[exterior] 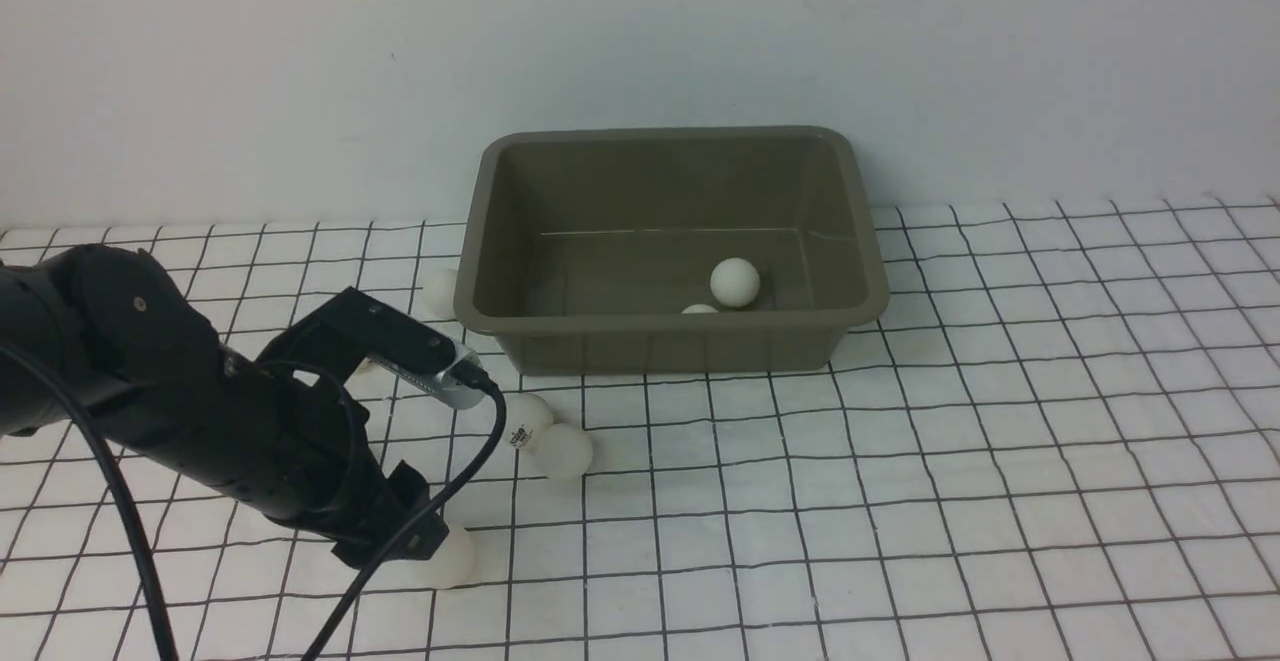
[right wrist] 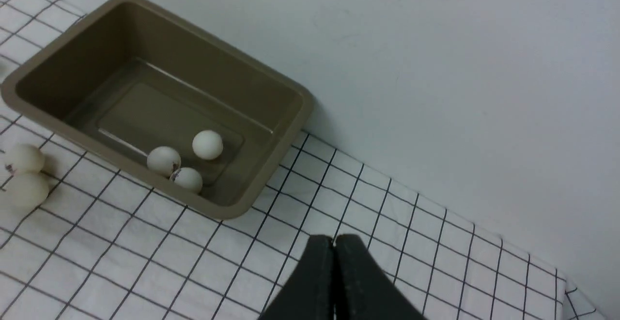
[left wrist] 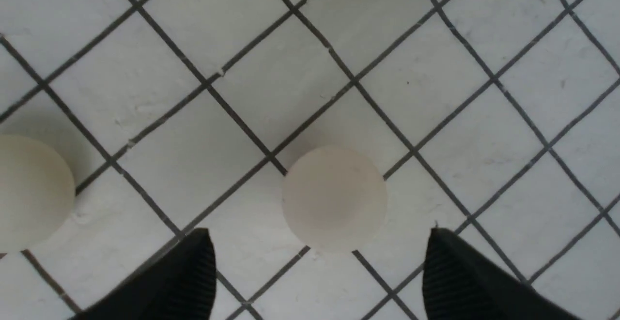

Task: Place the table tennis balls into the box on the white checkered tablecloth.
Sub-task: 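Reach for and grasp a ping pong ball on the table beside the basket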

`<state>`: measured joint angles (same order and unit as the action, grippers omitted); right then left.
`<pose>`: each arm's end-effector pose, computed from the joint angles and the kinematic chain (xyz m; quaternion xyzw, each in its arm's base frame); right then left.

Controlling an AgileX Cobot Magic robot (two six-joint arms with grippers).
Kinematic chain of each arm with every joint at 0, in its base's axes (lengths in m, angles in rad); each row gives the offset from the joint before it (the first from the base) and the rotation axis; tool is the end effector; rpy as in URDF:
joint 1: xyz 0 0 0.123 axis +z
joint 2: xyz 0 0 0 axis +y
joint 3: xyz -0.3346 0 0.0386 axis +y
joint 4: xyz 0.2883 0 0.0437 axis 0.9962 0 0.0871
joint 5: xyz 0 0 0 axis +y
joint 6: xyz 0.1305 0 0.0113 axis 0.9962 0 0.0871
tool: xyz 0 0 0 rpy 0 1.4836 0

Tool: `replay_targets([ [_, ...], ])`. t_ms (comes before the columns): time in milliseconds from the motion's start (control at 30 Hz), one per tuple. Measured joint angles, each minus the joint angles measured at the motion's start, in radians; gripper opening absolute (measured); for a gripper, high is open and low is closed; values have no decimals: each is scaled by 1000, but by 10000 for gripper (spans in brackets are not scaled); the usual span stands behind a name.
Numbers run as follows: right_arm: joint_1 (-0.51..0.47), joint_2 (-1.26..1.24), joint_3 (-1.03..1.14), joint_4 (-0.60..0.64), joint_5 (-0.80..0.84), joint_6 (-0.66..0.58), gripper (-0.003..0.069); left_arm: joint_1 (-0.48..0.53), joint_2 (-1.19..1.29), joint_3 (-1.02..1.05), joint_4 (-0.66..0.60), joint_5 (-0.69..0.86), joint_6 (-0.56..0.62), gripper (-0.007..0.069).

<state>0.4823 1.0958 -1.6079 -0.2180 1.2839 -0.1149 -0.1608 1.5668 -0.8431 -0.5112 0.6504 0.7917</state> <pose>0.1995 0.0738 0.5371 -0.2480 0.8633 -0.0278 0.4387 0.3144 -0.0904 0.1820 0.2813 0.9326 -0.1287 0.1860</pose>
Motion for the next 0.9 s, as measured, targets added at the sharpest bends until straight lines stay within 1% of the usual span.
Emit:
replay_targets([
  [100, 0, -63, 45, 18, 0, 7, -18, 0, 21, -8, -16, -3, 6, 548],
  [233, 0, -143, 94, 38, 1, 10, -18, -6, 58, -16, -56, -4, 44, 566],
  [333, 0, -165, 110, 40, 4, 10, -18, -30, 87, -16, -67, -26, 74, 566],
  [500, 0, -164, 111, 55, 4, 10, -18, -78, 138, -17, -74, -78, 81, 566],
  [767, 0, -164, 111, 71, 4, 10, -18, -86, 208, -18, -75, -102, 73, 560],
  [833, 0, -165, 112, 70, 4, 10, -18, -86, 210, -20, -77, -106, 57, 532],
  [867, 0, -173, 113, 70, 4, 10, -18, -86, 210, -20, -77, -114, 32, 481],
  [900, 0, -181, 113, 68, 4, 10, -18, -86, 211, -20, -76, -120, 9, 411],
])
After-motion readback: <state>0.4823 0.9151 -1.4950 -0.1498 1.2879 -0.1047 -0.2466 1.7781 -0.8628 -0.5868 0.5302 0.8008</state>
